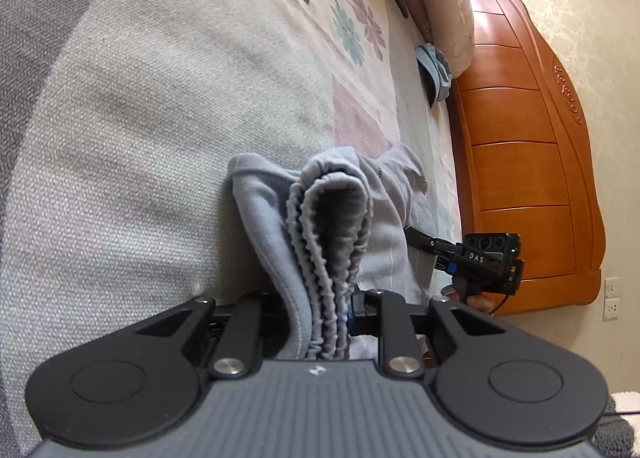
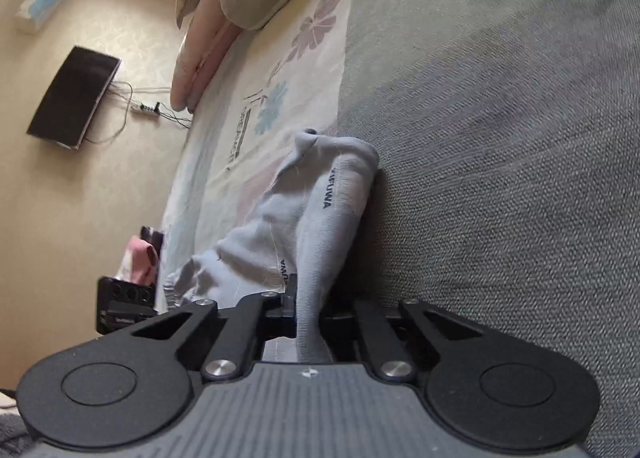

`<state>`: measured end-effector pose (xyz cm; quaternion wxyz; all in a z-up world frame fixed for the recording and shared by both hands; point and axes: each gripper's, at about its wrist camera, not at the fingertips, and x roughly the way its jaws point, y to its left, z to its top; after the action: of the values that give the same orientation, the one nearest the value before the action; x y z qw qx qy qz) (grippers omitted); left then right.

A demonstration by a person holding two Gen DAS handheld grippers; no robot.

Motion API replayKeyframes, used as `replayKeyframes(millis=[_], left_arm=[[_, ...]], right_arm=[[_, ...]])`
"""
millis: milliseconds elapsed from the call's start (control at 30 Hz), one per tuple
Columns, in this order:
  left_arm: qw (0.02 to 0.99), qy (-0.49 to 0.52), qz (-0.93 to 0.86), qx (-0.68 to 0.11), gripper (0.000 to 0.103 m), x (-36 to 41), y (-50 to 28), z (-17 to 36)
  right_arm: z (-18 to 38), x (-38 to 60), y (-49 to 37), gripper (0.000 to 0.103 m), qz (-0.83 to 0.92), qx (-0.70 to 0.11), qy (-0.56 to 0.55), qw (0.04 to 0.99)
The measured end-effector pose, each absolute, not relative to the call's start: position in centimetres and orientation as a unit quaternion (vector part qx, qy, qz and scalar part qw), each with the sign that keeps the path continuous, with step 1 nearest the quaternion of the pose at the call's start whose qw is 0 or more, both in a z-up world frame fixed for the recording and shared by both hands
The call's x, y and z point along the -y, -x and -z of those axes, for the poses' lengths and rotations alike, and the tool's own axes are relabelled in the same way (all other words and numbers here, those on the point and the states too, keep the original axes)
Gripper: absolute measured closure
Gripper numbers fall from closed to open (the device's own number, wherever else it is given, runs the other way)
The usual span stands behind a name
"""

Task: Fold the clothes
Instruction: 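Clamp the left gripper on the folded edge while the right gripper grips the sweatpants body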

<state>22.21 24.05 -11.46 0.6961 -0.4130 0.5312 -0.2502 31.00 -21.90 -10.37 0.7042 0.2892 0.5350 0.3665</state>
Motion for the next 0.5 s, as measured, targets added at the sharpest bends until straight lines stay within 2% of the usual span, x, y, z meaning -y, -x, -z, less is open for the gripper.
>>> replayKeyframes(millis=[67,133,167,200,267,333,400,500], left_arm=[[0.693,0.417,0.252,-0.531,0.080,-24.1,-22.3,11.6],[0.690,0.422,0.255,-0.531,0.080,-24.2,-22.4,11.7],[0.688,0.422,0.257,-0.532,0.080,-24.2,-22.5,11.7],[0.686,0.422,0.258,-0.534,0.080,-24.1,-22.6,11.7],[0.683,0.421,0.260,-0.536,0.080,-24.1,-22.8,11.8],[0.684,0.419,0.260,-0.537,0.080,-24.2,-22.7,11.6],[0.686,0.417,0.260,-0.536,0.080,-24.2,-22.7,11.6],[0.694,0.421,0.247,-0.530,0.080,-24.2,-22.2,11.3]], right_arm=[[10.6,22.1,-30.8,0.097,-0.350,-0.539,-0.294,0.708],[10.3,21.9,-30.4,0.089,-0.340,-0.540,-0.289,0.714],[10.3,21.9,-30.4,0.081,-0.342,-0.539,-0.285,0.715],[10.2,21.8,-30.4,0.077,-0.344,-0.538,-0.281,0.716],[10.1,21.7,-30.3,0.077,-0.348,-0.537,-0.273,0.718],[9.9,21.6,-30.3,0.082,-0.352,-0.535,-0.266,0.721],[9.8,21.5,-30.2,0.095,-0.356,-0.534,-0.258,0.723],[9.6,21.4,-30.1,0.096,-0.362,-0.531,-0.246,0.726]])
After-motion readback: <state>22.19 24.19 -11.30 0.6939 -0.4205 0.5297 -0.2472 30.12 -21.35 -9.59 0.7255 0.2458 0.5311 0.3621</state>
